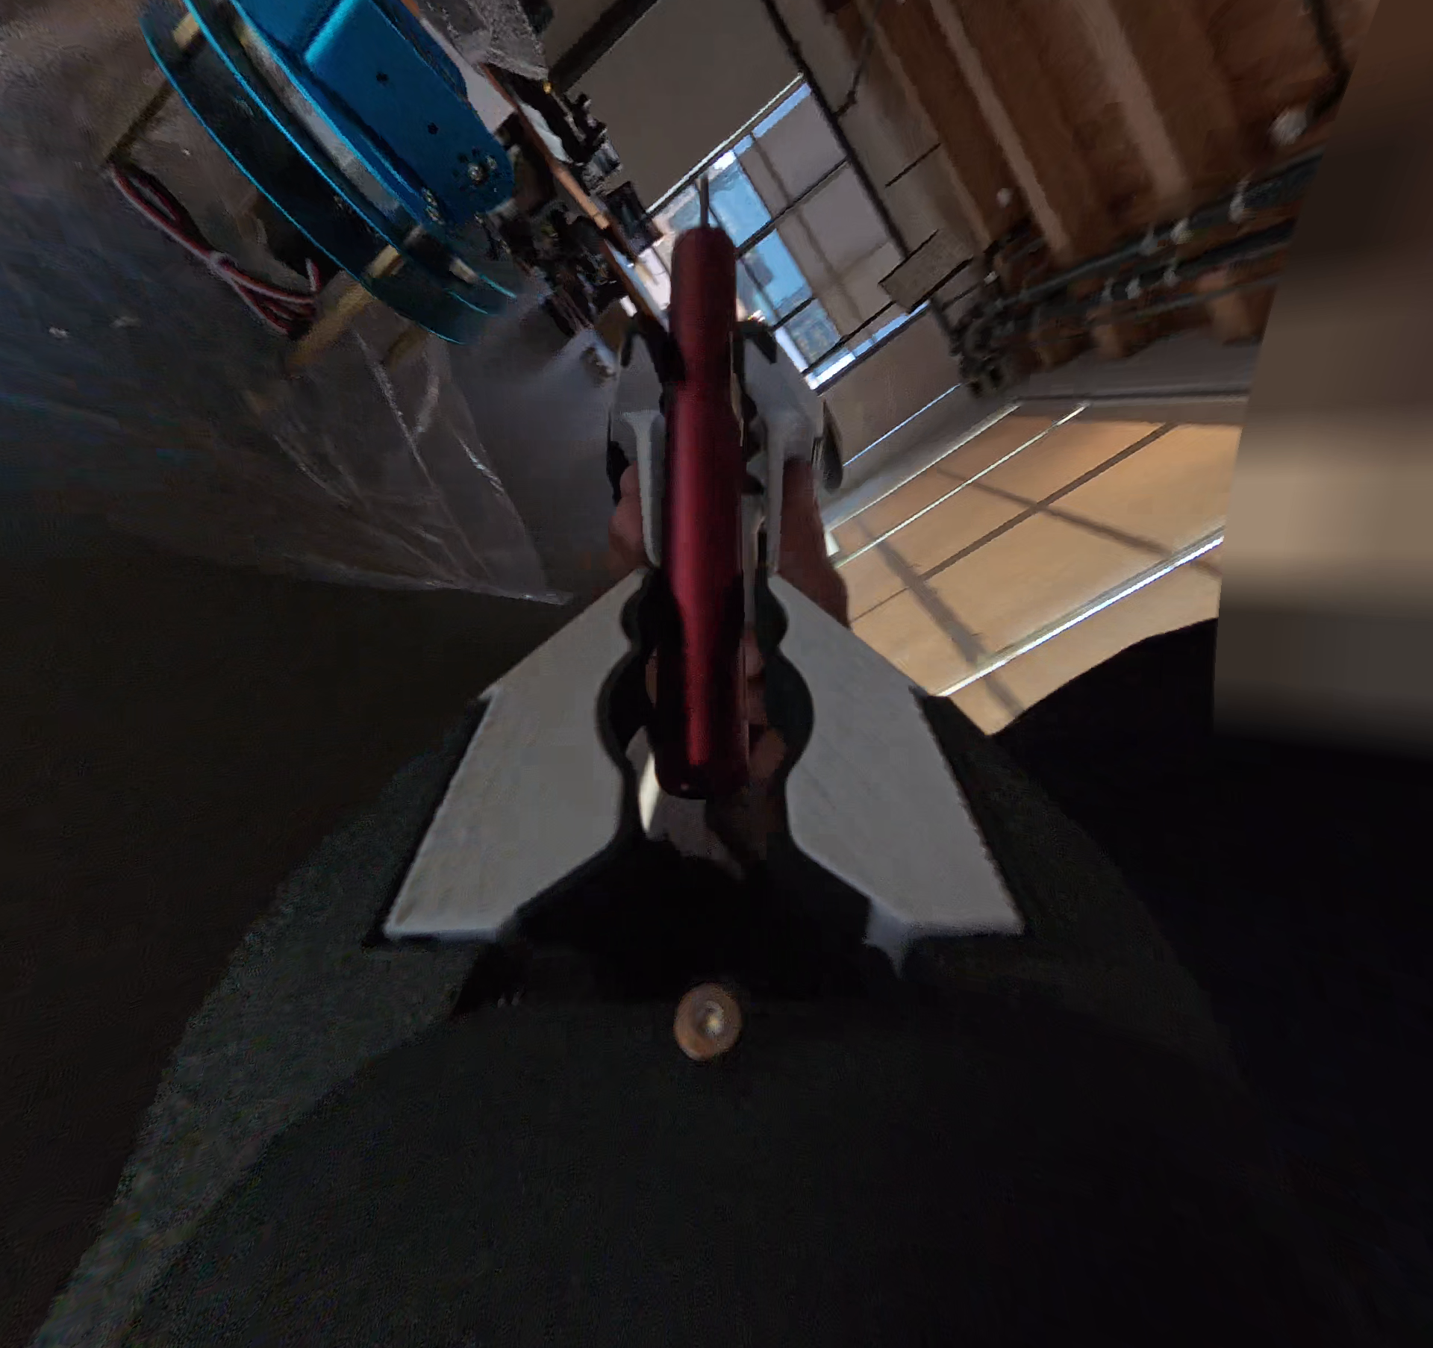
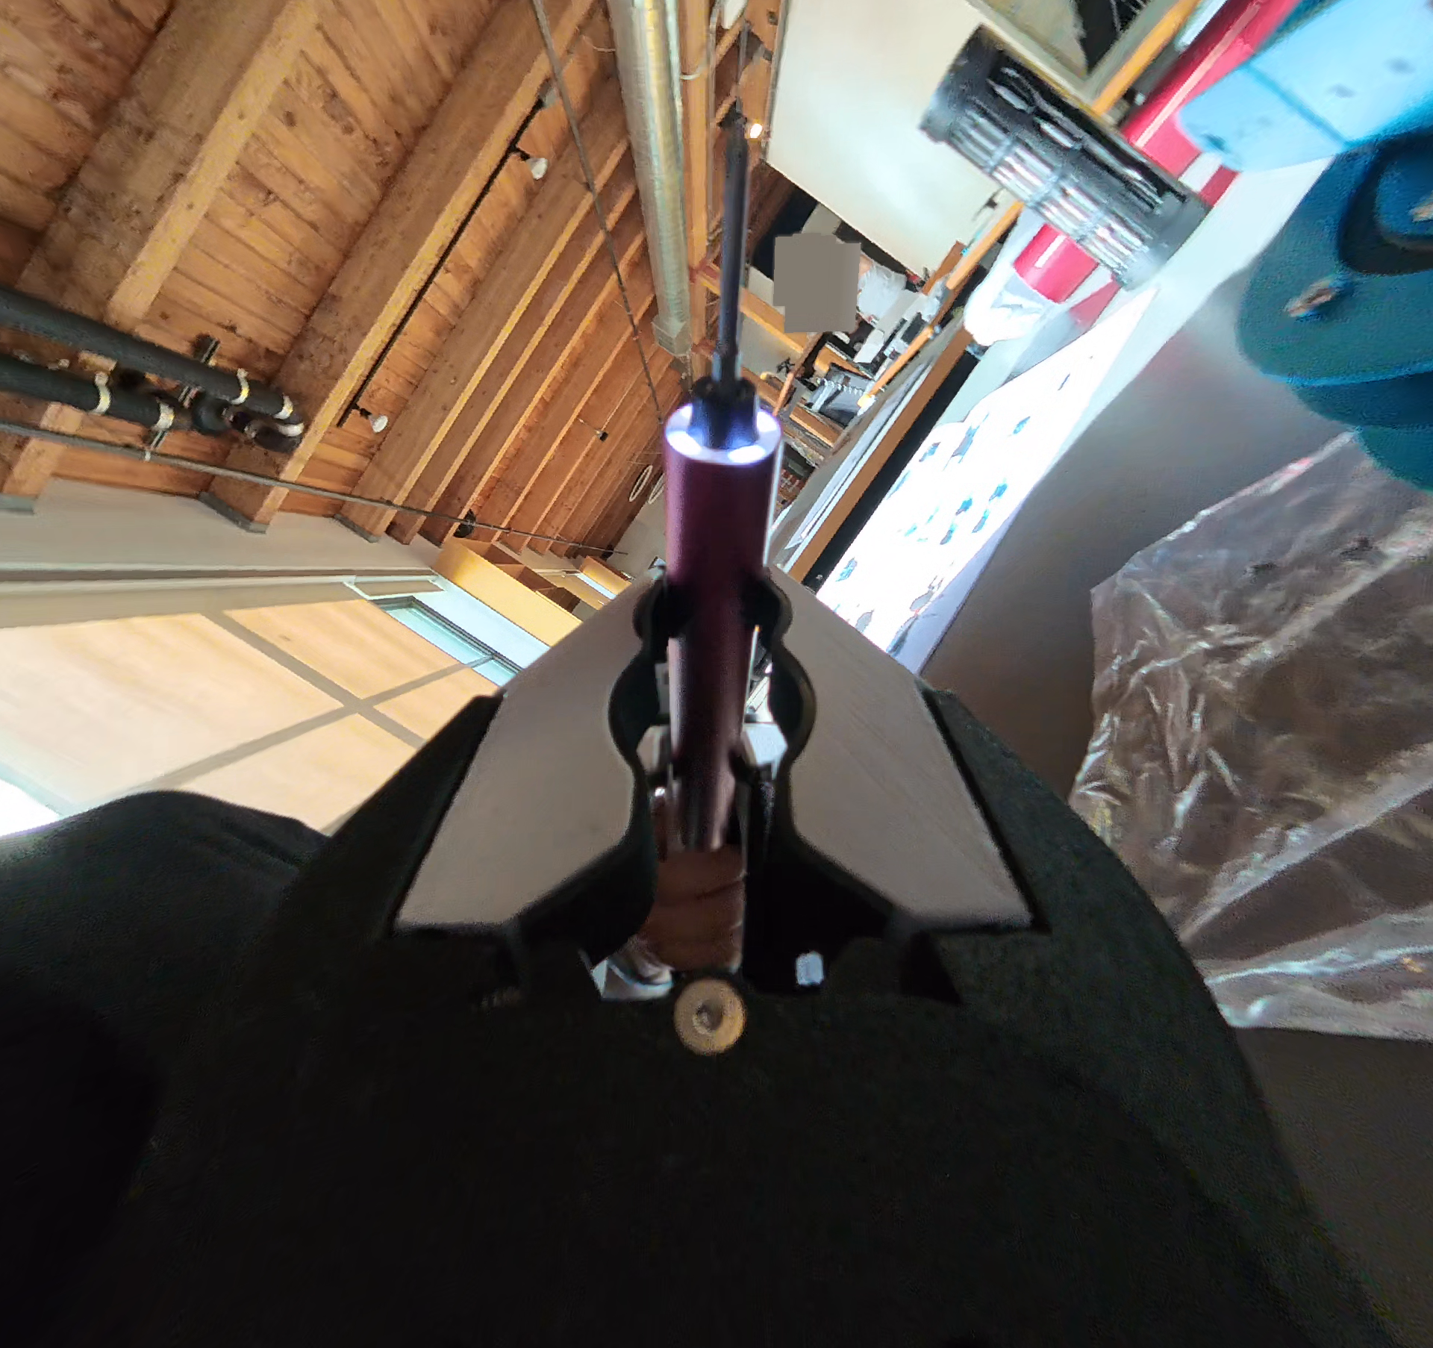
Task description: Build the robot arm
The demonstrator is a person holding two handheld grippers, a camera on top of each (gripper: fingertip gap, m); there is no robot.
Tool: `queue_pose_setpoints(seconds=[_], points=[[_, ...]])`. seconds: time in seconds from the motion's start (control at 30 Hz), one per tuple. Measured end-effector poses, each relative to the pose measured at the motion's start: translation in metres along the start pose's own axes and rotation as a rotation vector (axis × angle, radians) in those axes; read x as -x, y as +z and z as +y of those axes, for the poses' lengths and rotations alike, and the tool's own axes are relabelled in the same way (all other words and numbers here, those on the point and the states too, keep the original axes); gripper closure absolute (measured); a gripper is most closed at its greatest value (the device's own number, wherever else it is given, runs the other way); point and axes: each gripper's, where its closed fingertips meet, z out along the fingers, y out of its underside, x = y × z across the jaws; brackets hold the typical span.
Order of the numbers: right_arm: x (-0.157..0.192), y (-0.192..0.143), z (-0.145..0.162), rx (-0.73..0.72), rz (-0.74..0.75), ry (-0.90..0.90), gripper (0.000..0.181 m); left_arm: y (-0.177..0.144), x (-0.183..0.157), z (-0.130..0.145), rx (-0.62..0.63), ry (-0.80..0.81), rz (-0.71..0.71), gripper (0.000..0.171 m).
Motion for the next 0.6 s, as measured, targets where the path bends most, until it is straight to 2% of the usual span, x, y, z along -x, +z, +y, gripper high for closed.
queue_pose_setpoints(seconds=[0.07,0.17,0.27,0.37,0.6], points=[[-0.011,0.000,-0.005,0.022,0.040,0.050,0.162,0.012,0.005,0.010,0.077,0.084,-0.076,0.145],[-0.028,-0.003,-0.008,0.046,0.084,0.148,0.162,0.028,0.015,0.022,0.189,0.039,-0.126,0.151],[-0.044,-0.008,-0.014,0.045,0.141,0.174,0.160,0.033,0.019,0.016,0.173,-0.137,-0.099,0.152],[-0.048,-0.014,-0.015,0.060,0.137,0.172,0.159,0.033,0.016,0.018,0.188,-0.268,-0.045,0.152],[-0.054,-0.014,-0.012,0.050,0.122,0.199,0.159,0.038,0.017,0.025,0.217,-0.320,-0.033,0.153]])
